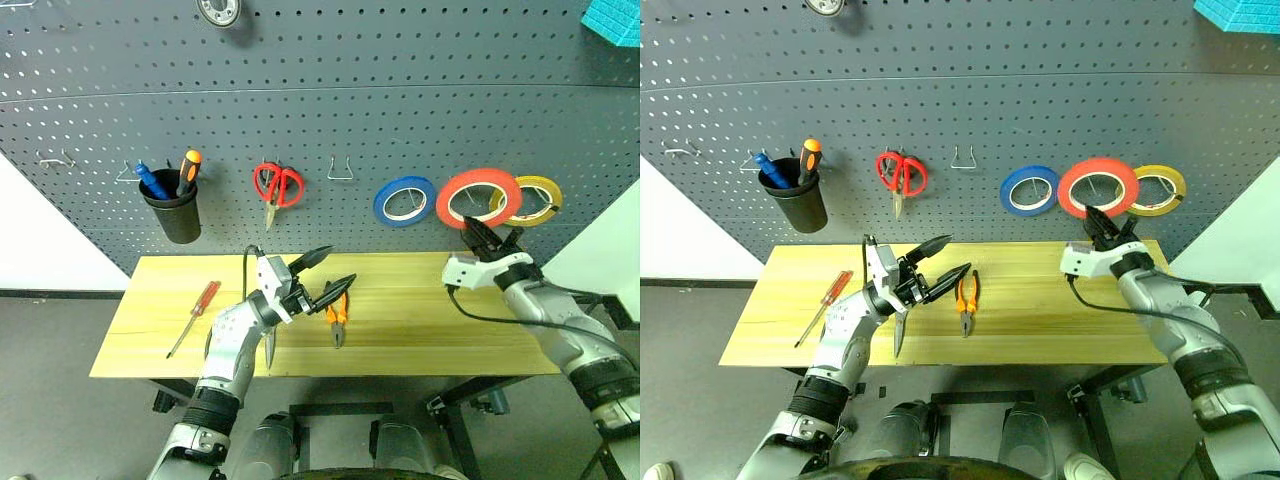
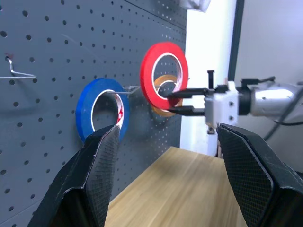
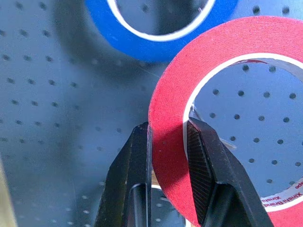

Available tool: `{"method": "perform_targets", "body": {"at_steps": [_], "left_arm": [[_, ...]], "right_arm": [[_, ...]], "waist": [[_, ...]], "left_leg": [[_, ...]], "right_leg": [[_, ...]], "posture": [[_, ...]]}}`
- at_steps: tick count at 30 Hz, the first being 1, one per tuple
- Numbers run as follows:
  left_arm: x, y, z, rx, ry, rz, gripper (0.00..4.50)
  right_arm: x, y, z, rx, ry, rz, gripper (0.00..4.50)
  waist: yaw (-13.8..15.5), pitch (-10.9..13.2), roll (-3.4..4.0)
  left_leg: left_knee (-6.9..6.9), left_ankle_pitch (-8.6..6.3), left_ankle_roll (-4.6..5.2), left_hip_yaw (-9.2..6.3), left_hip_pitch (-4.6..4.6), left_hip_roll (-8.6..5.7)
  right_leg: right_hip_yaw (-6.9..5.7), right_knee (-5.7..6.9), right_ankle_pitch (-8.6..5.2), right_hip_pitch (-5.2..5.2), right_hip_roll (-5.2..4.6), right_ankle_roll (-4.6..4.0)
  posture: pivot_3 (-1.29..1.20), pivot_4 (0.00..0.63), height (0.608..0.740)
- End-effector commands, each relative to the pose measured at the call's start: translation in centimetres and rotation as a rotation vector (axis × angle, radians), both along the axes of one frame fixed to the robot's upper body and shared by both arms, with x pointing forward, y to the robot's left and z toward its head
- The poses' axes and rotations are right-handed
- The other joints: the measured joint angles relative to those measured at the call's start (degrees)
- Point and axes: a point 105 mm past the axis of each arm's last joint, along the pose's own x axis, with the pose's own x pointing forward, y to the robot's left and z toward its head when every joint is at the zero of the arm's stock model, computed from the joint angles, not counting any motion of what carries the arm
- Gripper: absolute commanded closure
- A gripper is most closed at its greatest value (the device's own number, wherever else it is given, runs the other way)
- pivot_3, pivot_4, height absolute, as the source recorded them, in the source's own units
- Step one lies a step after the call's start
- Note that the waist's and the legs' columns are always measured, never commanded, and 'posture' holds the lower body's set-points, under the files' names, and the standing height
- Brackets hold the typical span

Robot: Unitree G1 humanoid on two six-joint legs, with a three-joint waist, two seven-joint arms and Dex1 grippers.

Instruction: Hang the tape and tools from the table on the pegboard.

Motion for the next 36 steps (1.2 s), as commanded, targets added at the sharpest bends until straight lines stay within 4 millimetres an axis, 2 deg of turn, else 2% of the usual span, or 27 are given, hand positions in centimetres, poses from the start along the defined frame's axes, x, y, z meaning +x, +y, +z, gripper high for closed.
{"method": "perform_targets", "body": {"at_steps": [1,4,7,11,14,15,18,22,26,30,33,36], "left_arm": [[0.1,0.7,1.3,-0.013,-0.056,0.029,1.08],[0.1,1.0,1.5,-0.012,-0.06,0.037,1.08],[0.1,1.5,1.6,-0.017,-0.062,0.047,1.08],[-0.2,2.0,1.3,-0.02,-0.043,0.053,1.08],[-0.3,2.5,0.7,-0.001,-0.007,0.059,1.08],[-0.1,2.7,0.5,0.016,0.007,0.068,1.08],[1.1,4.6,-1.9,0.206,0.081,0.153,1.08],[1.6,7.6,-4.0,0.375,0.156,0.196,1.08],[1.4,9.8,-5.3,0.495,0.209,0.196,1.08],[0.4,13.7,-7.7,0.66,0.338,0.149,1.08],[-0.5,15.6,-9.0,0.748,0.415,0.103,1.08],[-0.5,17.7,-9.6,0.828,0.448,0.105,1.08]], "right_arm": [[0.9,-0.1,-0.6,0.07,0.105,-0.002,3.83],[1.1,0.2,-1.4,0.086,0.161,0.016,3.83],[1.1,0.1,-1.8,0.103,0.186,0.021,2.9],[0.8,0.4,-1.5,0.07,0.142,0.043,1.6],[-0.5,2.1,-1.9,0.09,0.143,0.127,0.66],[-1.1,3.0,-2.5,0.115,0.177,0.165,0.66],[-3.7,6.3,-5.8,0.242,0.383,0.253,0.66],[-5.3,9.2,-8.5,0.481,0.594,0.224,0.66],[-5.5,11.2,-9.3,0.665,0.74,0.18,0.66],[-5.1,14.6,-10.7,0.878,0.936,0.042,0.02],[-5.0,16.5,-11.2,0.93,0.991,-0.046,0.02],[-4.6,18.4,-11.8,1.008,1.042,-0.171,0.02]], "waist": [[0.0,0.0,0.0],[0.1,0.0,0.01],[0.1,0.0,0.02],[0.1,0.0,0.02],[0.2,0.0,0.02],[0.2,0.0,0.01],[0.2,0.0,-0.01],[-0.6,0.0,-0.01],[-1.4,0.0,0.01],[-1.5,0.0,-0.02],[-1.5,0.1,0.05],[-1.1,0.1,0.15]], "left_leg": [[0.0,0.0,0.0,0.0,0.01,0.0],[0.0,0.0,0.0,0.0,0.04,-0.01],[-0.01,0.0,0.0,0.0,0.04,-0.01],[-0.01,0.0,0.0,0.0,0.08,-0.01],[-0.01,0.0,0.0,0.0,0.1,-0.01],[-0.01,0.0,0.0,-0.02,0.11,0.0],[-0.02,0.0,0.0,-0.05,0.13,0.01],[-0.01,0.0,0.0,-0.08,0.21,0.06],[0.04,0.0,0.0,-0.17,0.22,0.07],[0.03,0.0,-0.01,-0.31,0.23,0.15],[-0.12,0.0,-0.01,-0.32,0.21,0.67],[-0.17,0.0,-0.01,-0.33,0.21,0.75]], "right_leg": [[0.0,0.0,0.0,0.01,0.0,0.0],[0.0,-0.01,0.06,0.05,0.0,-0.09],[0.0,-0.01,0.13,0.05,0.0,-0.21],[0.01,0.0,0.13,0.06,0.0,-0.21],[0.01,0.02,0.06,0.08,0.01,-0.1],[0.01,0.02,0.05,0.08,0.02,-0.08],[0.01,0.02,0.01,0.11,0.04,-0.02],[0.01,0.05,0.0,0.17,0.11,0.0],[0.02,0.16,0.03,0.15,0.13,-0.05],[0.05,0.35,0.04,-0.01,0.31,-0.1],[0.28,0.49,0.08,-0.36,0.95,-0.28],[0.3,0.95,-0.1,-0.61,1.01,-0.59]], "posture": [[-0.08,0.042,0.74],[-0.07,0.041,0.74],[-0.07,0.041,0.74],[-0.06,0.047,0.74],[-0.07,0.052,0.74],[-0.07,0.052,0.74],[-0.08,0.057,0.74],[-0.09,0.06,0.74],[-0.08,0.061,0.74],[-0.07,0.064,0.74],[-0.07,0.069,0.74],[-0.07,0.085,0.74]]}}
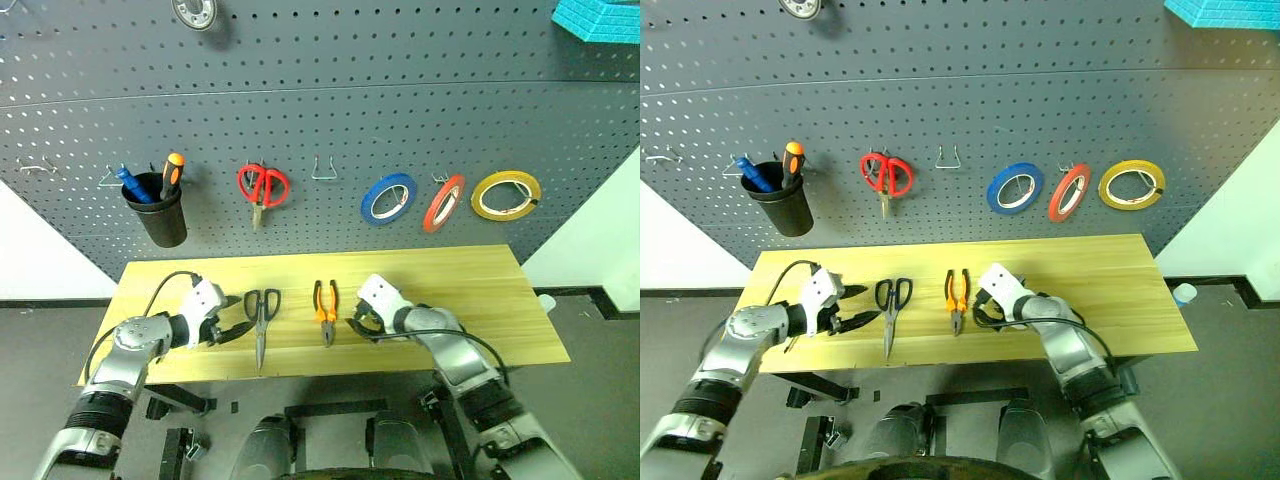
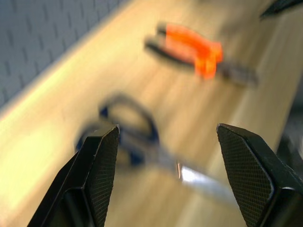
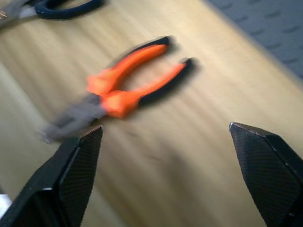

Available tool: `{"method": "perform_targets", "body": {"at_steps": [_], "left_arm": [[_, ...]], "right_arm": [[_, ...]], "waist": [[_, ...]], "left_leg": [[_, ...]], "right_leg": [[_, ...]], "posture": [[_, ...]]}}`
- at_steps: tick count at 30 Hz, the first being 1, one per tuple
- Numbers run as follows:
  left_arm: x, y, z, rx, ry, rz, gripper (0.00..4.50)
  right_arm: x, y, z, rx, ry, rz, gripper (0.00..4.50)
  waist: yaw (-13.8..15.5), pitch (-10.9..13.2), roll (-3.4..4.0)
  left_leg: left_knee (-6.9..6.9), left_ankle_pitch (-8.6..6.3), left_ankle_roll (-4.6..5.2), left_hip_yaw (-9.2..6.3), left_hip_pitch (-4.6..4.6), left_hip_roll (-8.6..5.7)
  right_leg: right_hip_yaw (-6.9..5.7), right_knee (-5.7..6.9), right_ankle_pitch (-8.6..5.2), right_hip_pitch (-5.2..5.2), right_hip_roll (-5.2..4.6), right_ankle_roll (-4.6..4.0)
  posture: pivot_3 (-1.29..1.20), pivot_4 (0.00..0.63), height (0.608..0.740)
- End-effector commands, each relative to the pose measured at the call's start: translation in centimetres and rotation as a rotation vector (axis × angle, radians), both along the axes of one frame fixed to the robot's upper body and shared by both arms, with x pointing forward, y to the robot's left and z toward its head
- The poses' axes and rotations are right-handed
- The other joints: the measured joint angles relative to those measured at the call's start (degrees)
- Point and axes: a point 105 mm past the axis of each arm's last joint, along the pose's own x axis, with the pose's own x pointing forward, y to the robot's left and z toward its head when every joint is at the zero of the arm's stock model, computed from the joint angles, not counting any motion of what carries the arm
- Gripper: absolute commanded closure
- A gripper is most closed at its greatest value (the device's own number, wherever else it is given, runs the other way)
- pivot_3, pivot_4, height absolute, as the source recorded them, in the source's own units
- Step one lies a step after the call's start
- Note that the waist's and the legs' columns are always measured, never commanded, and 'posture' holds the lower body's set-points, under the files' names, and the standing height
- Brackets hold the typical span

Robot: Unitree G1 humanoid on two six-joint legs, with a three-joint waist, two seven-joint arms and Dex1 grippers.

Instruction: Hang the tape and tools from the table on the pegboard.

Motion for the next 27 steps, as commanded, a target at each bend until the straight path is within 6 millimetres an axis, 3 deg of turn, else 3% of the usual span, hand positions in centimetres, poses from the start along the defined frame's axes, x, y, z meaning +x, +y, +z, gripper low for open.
{"method": "perform_targets", "body": {"at_steps": [1,9,15,20,23,27], "left_arm": [[0.6,1.8,0.3,0.08,0.006,-0.027,1.08],[1.2,3.5,0.5,0.097,0.01,0.002,1.08],[1.4,3.7,0.6,0.083,-0.002,0.024,1.08],[0.7,3.5,0.3,0.062,-0.001,0.029,1.08],[0.6,3.3,0.3,0.044,-0.007,0.035,1.08],[0.4,3.2,0.5,0.033,-0.016,0.044,1.08]], "right_arm": [[1.1,2.0,0.7,0.016,0.074,-0.124,0.02],[1.5,6.9,0.1,0.049,0.2,-0.221,0.02],[1.9,8.4,-1.2,0.037,0.249,-0.288,0.02],[2.0,10.4,-1.2,0.056,0.254,-0.239,0.02],[2.3,10.4,-1.5,0.01,0.22,-0.225,0.02],[3.0,9.0,-2.0,-0.031,0.2,-0.273,0.02]], "waist": [[-0.1,0.1,0.06],[-0.9,0.3,0.07],[-1.9,0.8,0.02],[-1.9,1.1,0.14],[-2.0,1.2,0.14],[-1.9,1.3,0.17]], "left_leg": [[0.0,0.0,-0.01,0.0,-0.01,0.03],[-0.01,0.1,-0.17,-0.2,0.01,0.19],[-0.03,0.11,-0.18,-0.17,0.04,0.18],[-0.03,0.11,-0.18,-0.23,0.05,0.18],[-0.04,0.11,-0.18,-0.25,0.05,0.18],[-0.04,0.11,-0.18,-0.27,0.05,0.18]], "right_leg": [[0.0,0.07,0.0,-0.07,0.03,-0.01],[0.92,0.27,0.35,-0.72,0.82,-0.55],[1.19,0.69,0.35,-1.08,0.91,-0.56],[1.24,0.93,0.31,-1.23,0.94,-0.63],[1.28,0.96,0.31,-1.29,0.98,-0.63],[1.31,0.98,0.31,-1.32,0.99,-0.64]], "posture": [[-0.07,0.085,0.74],[-0.09,0.116,0.74],[-0.08,0.134,0.74],[-0.07,0.14,0.74],[-0.07,0.14,0.74],[-0.06,0.143,0.74]]}}
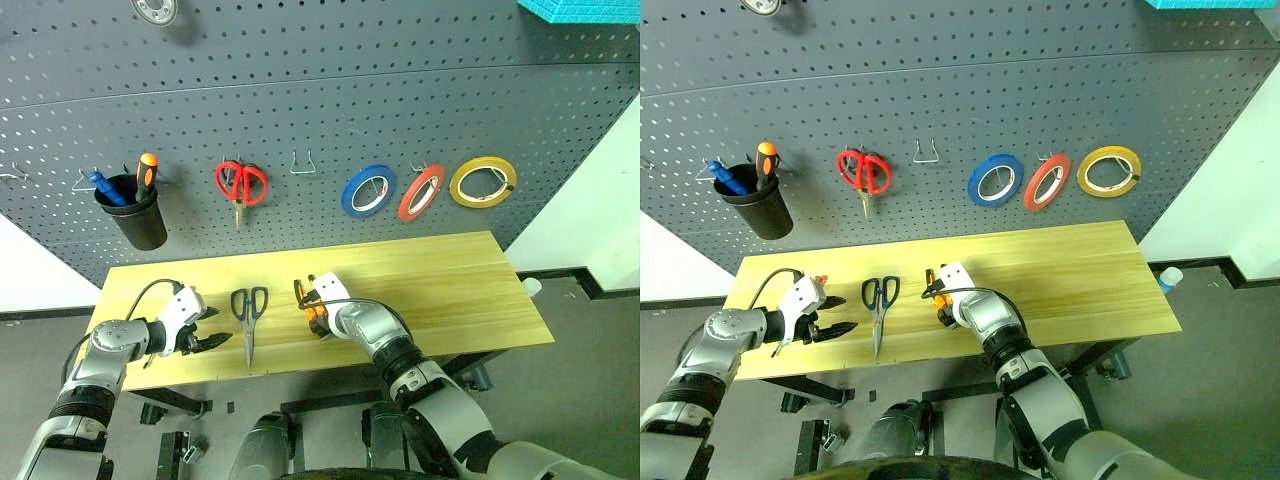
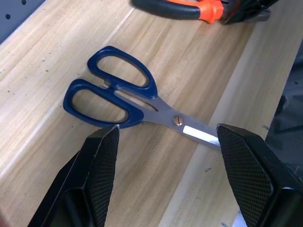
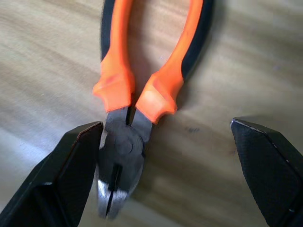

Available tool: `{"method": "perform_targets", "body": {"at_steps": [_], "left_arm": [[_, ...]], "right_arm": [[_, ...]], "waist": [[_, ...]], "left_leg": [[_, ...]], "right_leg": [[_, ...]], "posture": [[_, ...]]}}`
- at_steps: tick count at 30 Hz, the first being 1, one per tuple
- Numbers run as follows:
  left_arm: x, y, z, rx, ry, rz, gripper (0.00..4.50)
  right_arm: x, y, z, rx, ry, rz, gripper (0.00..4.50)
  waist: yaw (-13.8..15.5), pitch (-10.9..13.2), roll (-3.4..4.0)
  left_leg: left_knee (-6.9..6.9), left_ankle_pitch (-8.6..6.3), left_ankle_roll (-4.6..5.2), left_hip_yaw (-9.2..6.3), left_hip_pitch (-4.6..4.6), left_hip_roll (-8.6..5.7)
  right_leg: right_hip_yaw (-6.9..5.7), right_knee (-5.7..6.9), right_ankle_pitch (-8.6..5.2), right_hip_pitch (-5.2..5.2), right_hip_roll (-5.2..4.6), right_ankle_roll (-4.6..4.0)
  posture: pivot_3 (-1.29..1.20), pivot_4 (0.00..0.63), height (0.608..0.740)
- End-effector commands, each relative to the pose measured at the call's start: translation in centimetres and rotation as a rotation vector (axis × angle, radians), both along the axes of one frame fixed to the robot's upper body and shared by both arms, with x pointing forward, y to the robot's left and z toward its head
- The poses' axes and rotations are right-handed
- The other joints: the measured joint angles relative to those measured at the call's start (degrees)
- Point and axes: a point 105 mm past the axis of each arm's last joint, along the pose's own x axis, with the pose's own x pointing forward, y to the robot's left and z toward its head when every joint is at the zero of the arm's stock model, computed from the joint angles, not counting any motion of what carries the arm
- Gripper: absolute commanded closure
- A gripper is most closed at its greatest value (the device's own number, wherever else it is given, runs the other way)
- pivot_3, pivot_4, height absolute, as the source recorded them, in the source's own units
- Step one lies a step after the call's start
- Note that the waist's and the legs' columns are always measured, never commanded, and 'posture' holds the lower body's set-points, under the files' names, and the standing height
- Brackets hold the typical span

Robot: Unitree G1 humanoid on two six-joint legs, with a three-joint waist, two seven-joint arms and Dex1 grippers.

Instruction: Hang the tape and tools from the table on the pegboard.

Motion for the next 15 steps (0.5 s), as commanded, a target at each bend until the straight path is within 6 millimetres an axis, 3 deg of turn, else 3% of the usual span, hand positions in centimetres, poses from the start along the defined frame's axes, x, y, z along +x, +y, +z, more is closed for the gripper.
{"method": "perform_targets", "body": {"at_steps": [1,8,12,15], "left_arm": [[0.4,0.1,1.1,-0.029,-0.048,0.021,1.08],[0.4,-0.3,0.9,-0.039,-0.049,0.027,1.08],[0.6,-0.7,0.9,-0.045,-0.054,0.023,1.08],[0.8,-0.8,1.0,-0.047,-0.059,0.021,1.08]], "right_arm": [[1.1,1.8,1.7,0.019,-0.066,0.019,0.02],[1.9,0.3,2.0,-0.024,-0.111,0.028,0.02],[1.4,2.2,3.1,0.037,-0.136,0.173,0.02],[1.4,2.7,3.3,0.057,-0.131,0.169,0.02]], "waist": [[0.1,0.1,0.03],[0.0,0.4,0.07],[-0.1,0.5,0.04],[-0.3,0.5,0.05]], "left_leg": [[0.0,0.0,0.0,0.0,0.0,0.0],[-0.04,0.0,0.0,0.04,-0.05,-0.01],[-0.04,0.0,0.0,0.05,-0.05,-0.01],[-0.06,0.0,0.0,0.04,-0.06,-0.01]], "right_leg": [[0.0,0.0,0.0,0.0,0.0,0.0],[0.05,-0.01,-0.01,-0.1,0.0,-0.02],[0.06,-0.02,-0.01,-0.1,0.01,-0.02],[0.06,-0.01,-0.01,-0.12,0.01,-0.02]], "posture": [[-0.06,0.143,0.74],[-0.08,0.143,0.74],[-0.09,0.143,0.74],[-0.09,0.141,0.74]]}}
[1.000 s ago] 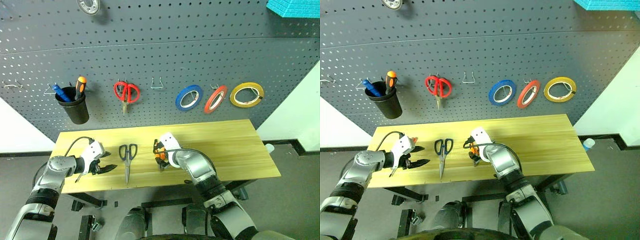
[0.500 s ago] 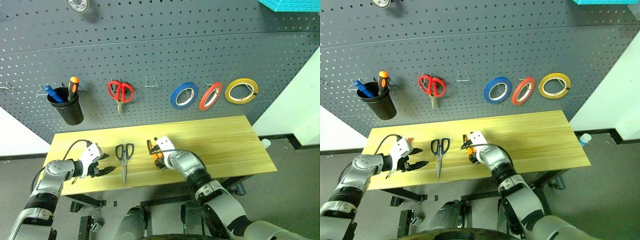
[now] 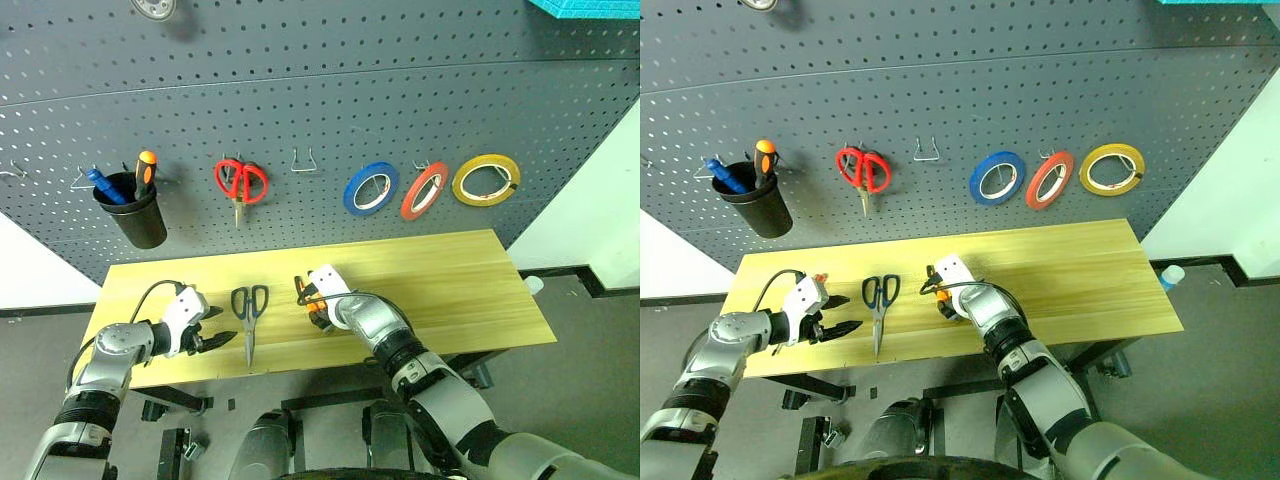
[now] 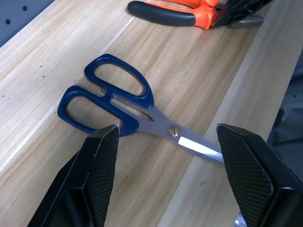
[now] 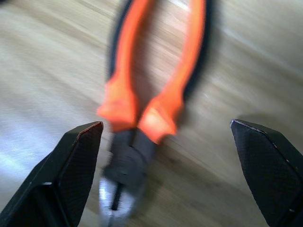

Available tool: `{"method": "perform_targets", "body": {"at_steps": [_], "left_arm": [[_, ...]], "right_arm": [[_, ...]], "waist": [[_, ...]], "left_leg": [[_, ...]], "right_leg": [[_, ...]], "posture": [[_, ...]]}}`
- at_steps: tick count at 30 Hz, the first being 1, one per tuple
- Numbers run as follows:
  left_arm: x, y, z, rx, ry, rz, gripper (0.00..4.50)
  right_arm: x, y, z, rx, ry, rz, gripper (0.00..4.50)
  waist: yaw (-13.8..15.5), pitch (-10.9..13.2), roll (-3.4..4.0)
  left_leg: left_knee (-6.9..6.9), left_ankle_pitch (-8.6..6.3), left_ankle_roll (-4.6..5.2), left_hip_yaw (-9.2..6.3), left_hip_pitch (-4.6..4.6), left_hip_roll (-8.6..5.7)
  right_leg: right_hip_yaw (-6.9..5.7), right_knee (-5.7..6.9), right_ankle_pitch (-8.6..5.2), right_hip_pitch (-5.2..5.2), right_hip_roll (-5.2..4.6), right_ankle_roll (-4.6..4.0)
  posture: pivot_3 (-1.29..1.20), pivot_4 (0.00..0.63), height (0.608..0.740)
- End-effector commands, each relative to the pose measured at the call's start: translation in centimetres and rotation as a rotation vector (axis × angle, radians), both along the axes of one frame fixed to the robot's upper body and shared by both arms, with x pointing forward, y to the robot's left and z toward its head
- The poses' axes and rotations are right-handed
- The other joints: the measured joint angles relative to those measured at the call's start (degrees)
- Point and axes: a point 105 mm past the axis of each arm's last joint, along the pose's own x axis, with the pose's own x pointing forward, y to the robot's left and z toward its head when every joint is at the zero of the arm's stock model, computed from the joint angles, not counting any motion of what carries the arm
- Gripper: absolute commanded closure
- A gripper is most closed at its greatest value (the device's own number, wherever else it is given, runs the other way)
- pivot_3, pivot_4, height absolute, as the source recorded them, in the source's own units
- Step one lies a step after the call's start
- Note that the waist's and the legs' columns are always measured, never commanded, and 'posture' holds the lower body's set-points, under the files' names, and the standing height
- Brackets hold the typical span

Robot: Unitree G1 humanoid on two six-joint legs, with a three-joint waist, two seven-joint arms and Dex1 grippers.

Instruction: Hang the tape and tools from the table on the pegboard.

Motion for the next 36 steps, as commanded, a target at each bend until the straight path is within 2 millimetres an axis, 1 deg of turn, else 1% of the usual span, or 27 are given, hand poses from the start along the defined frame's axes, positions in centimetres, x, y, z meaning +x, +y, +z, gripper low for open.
{"method": "perform_targets", "body": {"at_steps": [1,5,10,15,18,23,24,25,32,36], "left_arm": [[0.8,0.0,1.2,-0.005,-0.047,0.001,1.08],[0.7,-0.2,1.2,-0.011,-0.049,-0.001,1.08],[0.5,-0.3,1.0,-0.017,-0.048,-0.002,1.08],[0.5,-0.5,1.0,-0.023,-0.049,0.0,1.08],[0.5,-0.6,1.0,-0.025,-0.051,0.002,1.08],[0.4,-0.7,0.9,-0.03,-0.05,0.003,1.08],[0.4,-0.7,0.9,-0.03,-0.05,0.003,1.08],[0.4,-0.7,0.8,-0.031,-0.05,0.003,1.08],[0.4,-0.7,0.8,-0.033,-0.053,0.009,1.08],[0.2,-0.7,0.8,-0.034,-0.051,0.014,1.08]], "right_arm": [[0.5,1.7,1.6,0.067,-0.035,0.014,0.02],[0.7,2.4,1.7,0.104,-0.002,-0.008,0.02],[1.3,2.1,1.2,0.106,0.036,-0.108,0.02],[1.3,2.0,0.5,0.051,0.025,-0.09,0.02],[1.1,1.9,0.0,0.018,0.016,-0.066,0.6],[1.5,1.6,0.0,-0.003,-0.021,-0.045,2.37],[1.5,1.5,0.0,-0.001,-0.021,-0.045,2.62],[1.6,1.5,0.1,-0.003,-0.028,-0.041,2.72],[1.9,1.2,0.3,-0.039,-0.075,0.015,2.73],[1.8,0.7,0.1,-0.052,-0.074,0.033,2.73]], "waist": [[-0.2,0.0,0.0],[-0.3,0.0,0.0],[-0.2,0.0,-0.01],[-0.4,0.1,0.01],[-1.0,0.1,0.02],[-1.3,0.1,0.02],[-1.3,0.1,0.02],[-1.3,0.1,0.02],[-1.3,0.1,0.02],[-1.3,0.1,0.03]], "left_leg": [[-0.01,0.0,0.0,0.0,0.0,0.0],[-0.03,0.0,0.0,0.0,0.0,0.0],[-0.03,0.0,0.0,0.0,0.0,0.0],[-0.07,0.0,0.0,0.0,-0.01,0.0],[-0.08,0.0,0.0,0.0,-0.01,0.0],[-0.07,0.0,0.0,0.0,-0.01,0.0],[-0.08,0.0,0.0,-0.01,0.0,0.0],[-0.07,0.0,0.0,-0.01,0.0,0.0],[-0.07,0.0,0.0,-0.02,0.0,0.0],[-0.11,0.0,0.0,-0.01,-0.01,0.0]], "right_leg": [[0.0,0.0,0.0,-0.01,0.01,0.0],[0.01,0.0,0.0,-0.02,0.01,0.0],[0.01,0.0,0.0,-0.02,0.01,-0.01],[0.02,-0.02,-0.01,-0.03,0.01,-0.03],[0.02,-0.02,-0.02,-0.03,0.01,-0.04],[0.02,-0.01,-0.02,-0.03,0.01,-0.04],[0.02,-0.01,-0.02,-0.04,0.02,-0.04],[0.02,0.0,-0.02,-0.04,0.02,-0.04],[0.03,-0.01,-0.02,-0.05,0.02,-0.04],[0.04,-0.02,-0.02,-0.08,0.03,-0.04]], "posture": [[-0.09,0.141,0.74],[-0.09,0.141,0.74],[-0.08,0.139,0.74],[-0.08,0.139,0.74],[-0.08,0.139,0.74],[-0.08,0.138,0.74],[-0.08,0.138,0.74],[-0.09,0.137,0.74],[-0.09,0.133,0.74],[-0.08,0.133,0.74]]}}
